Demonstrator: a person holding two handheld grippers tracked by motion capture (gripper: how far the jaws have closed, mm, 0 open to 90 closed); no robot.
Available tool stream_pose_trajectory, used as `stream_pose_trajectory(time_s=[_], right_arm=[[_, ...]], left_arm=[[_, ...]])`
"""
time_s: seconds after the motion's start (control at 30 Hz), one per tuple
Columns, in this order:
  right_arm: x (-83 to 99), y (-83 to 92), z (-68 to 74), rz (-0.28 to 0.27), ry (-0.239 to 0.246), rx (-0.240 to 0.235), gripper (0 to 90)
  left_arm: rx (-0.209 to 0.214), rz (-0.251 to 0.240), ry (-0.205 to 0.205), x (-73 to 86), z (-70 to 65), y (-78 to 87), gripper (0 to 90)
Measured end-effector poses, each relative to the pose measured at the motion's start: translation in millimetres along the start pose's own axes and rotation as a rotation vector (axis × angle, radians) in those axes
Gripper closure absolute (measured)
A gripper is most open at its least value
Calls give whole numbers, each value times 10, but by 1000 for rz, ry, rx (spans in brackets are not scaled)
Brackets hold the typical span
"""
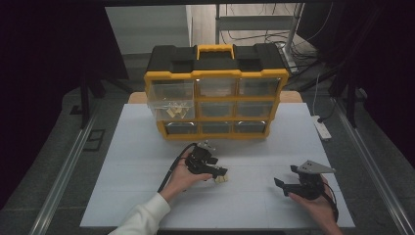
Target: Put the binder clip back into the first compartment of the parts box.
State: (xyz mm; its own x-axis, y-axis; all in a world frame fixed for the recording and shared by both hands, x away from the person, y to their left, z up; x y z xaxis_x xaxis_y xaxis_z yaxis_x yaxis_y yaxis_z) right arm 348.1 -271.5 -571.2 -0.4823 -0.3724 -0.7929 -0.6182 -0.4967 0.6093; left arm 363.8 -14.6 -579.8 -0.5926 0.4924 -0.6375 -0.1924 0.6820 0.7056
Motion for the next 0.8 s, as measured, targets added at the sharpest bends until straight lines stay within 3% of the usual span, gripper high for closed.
stream_pose_trajectory(time_s=[0.03,0.07,0.1,0.13,0.23,0.27,0.5,0.6,0.63,0.8], right_arm=[[-1,1,-1,-1,0,0,166],[-1,1,-1,-1,0,0,166],[-2,2,-1,-2,1,1,166],[-2,3,1,-1,0,1,166],[-1,2,2,0,0,1,166],[-1,2,0,0,0,2,166],[0,3,0,0,1,2,166],[-1,4,0,-1,2,0,166],[-2,2,1,-2,2,-1,166],[-1,3,3,-3,1,-5,166]], left_arm=[[14,9,-3,14,-20,-7,594],[14,9,-3,14,-20,-7,679],[22,11,-6,14,-35,-3,679],[41,6,-7,9,-56,6,751],[114,-20,1,-18,-124,38,854],[119,-27,-2,-26,-138,44,890],[113,-50,-25,-48,-193,94,893],[102,-85,-51,-81,-221,202,893],[98,-123,-55,-109,-252,296,893],[88,-165,-65,-137,-304,463,893]])
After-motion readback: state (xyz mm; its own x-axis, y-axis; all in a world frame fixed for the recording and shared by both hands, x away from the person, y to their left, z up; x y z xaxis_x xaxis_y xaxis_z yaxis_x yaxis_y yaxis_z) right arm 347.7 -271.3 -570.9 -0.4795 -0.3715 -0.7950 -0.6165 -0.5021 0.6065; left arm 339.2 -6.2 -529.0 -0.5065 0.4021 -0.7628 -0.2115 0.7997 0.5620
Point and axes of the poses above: each handheld gripper's, and its own axes: y roughly backward along the jaws, x roughly out of its underside, z roughly to its left, the point moved 9 cm from there along -y, roughly forward along the jaws
